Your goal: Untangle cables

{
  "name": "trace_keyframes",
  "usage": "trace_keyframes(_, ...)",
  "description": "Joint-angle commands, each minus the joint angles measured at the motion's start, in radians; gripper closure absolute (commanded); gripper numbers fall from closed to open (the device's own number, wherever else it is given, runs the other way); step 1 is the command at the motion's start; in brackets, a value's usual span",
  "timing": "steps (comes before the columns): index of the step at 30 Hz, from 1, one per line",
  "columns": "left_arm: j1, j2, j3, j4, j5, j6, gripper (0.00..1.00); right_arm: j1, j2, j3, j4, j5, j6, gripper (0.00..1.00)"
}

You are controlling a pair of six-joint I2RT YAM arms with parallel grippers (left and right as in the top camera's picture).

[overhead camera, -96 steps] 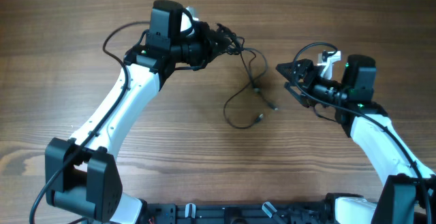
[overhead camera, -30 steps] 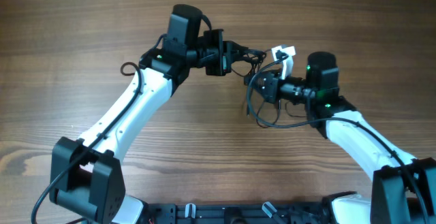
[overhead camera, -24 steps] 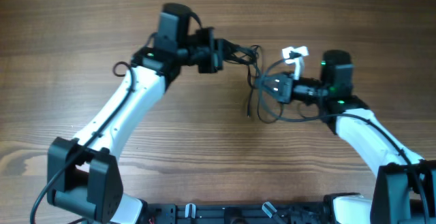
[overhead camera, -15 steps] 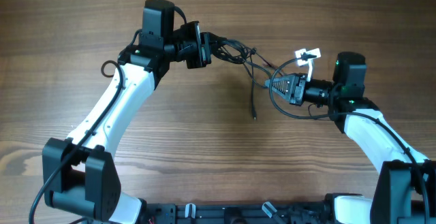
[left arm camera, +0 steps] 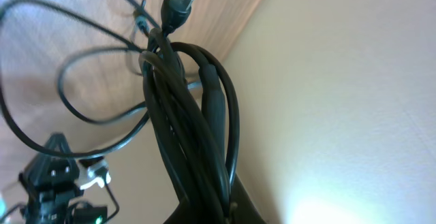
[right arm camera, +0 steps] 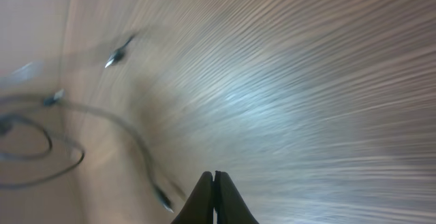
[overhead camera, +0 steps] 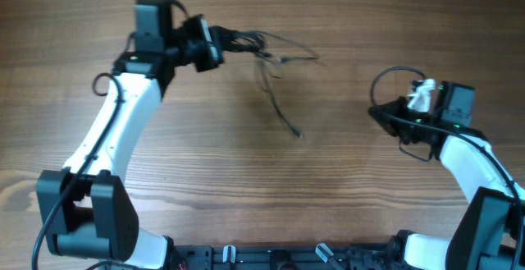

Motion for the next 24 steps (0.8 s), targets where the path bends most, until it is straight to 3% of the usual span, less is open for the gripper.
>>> trace_keyframes(1,-0.023,-0.026,0.017,0.005,-0.009,0.113,0.96,-0.023,0.007,-0.003,0.005,0.037,0.074,0.94)
trace_keyframes(4,-0.056,-0.026,0.017,0.005,-0.009,0.139,0.96,0.006,0.008,-0.003,0.073,-0.132,0.001,0.8)
trace_keyframes(7,-0.093,-0.026,0.017,0.005,-0.014,0.135,0.96,0.068,0.008,-0.003,0.166,-0.27,-0.073,0.52)
trace_keyframes(8,-0.111,-0.026,0.017,0.005,-0.025,0.131,0.96,0.108,0.008,-0.003,0.211,-0.307,-0.092,0.48)
trace_keyframes(14,-0.182,-0.026,0.017,-0.006,-0.08,0.096,0.96,0.345,0.008,-0.003,0.451,-0.242,-0.091,0.19)
trace_keyframes(19,-0.193,-0.026,0.017,-0.021,-0.084,0.094,0.96,0.476,0.008,-0.003,0.561,-0.008,-0.081,0.05)
trace_keyframes(24,-0.192,-0.026,0.017,-0.05,-0.084,0.094,0.96,0.569,0.013,-0.003,0.652,0.097,-0.02,0.09)
